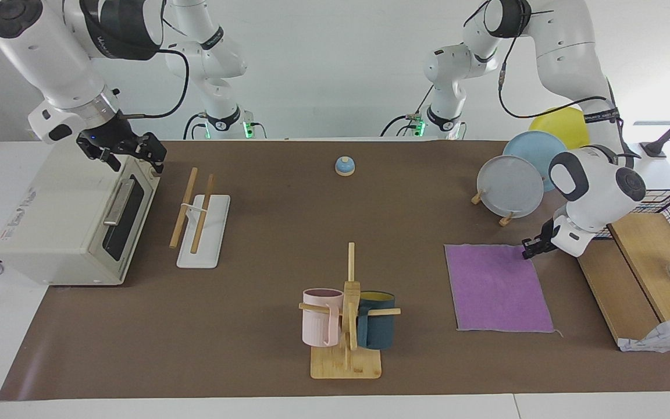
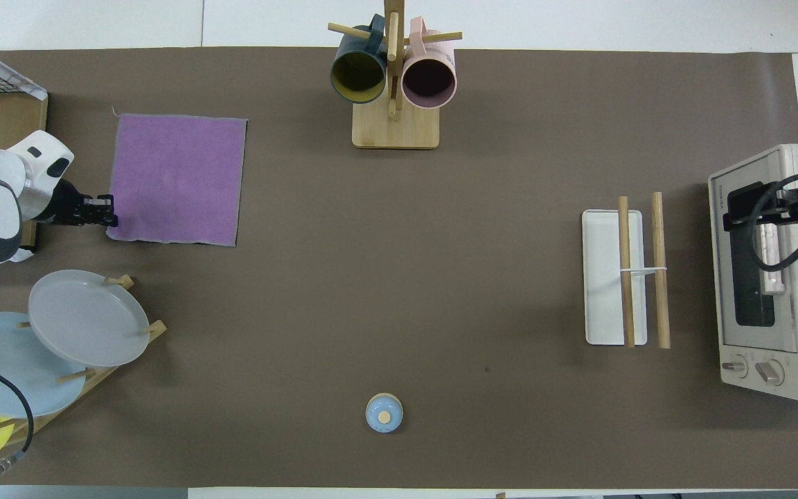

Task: Fold towel and hang on rack
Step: 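Grasp the purple towel's near edge with the left gripper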

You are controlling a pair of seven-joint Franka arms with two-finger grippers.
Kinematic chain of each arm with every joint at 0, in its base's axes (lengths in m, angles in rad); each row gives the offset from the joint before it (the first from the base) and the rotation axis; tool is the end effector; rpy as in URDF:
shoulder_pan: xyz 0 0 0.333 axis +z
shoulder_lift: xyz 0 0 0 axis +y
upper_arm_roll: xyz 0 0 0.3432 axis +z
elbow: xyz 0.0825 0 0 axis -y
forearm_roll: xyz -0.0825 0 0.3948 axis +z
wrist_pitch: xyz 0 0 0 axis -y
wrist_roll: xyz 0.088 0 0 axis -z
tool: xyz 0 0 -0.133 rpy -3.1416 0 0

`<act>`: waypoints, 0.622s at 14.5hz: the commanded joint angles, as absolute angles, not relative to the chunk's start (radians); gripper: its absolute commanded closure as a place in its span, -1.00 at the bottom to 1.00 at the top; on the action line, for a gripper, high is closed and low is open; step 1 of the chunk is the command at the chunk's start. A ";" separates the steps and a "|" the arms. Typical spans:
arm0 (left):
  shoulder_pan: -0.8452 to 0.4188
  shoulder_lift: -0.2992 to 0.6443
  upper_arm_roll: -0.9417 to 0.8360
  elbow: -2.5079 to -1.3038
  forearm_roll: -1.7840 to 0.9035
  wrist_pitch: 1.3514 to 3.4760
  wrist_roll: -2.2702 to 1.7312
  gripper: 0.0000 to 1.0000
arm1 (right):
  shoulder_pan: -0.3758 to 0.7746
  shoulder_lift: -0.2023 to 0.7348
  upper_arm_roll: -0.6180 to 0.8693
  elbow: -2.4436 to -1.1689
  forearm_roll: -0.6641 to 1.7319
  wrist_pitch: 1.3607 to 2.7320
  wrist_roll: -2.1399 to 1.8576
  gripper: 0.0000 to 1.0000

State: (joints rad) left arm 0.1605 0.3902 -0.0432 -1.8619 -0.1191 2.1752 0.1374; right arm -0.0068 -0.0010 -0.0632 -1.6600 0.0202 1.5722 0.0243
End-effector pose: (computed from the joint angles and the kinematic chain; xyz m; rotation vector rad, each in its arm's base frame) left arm 0.6395 0.0697 0.2957 3.0183 0.0816 -0.0938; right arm 0.5576 -0.0364 0.5836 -3.1129 0.1483 0.1346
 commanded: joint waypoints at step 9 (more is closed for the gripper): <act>0.086 0.261 -0.043 -1.853 -0.126 2.154 0.304 1.00 | -0.015 -0.008 -0.058 -1.660 0.020 1.559 0.002 -1.00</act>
State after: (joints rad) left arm 0.1361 0.3229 -0.0514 -1.8237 -0.1191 2.1795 0.2886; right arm -0.0068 -0.0010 -0.0632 -1.6600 0.0202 1.5722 0.0243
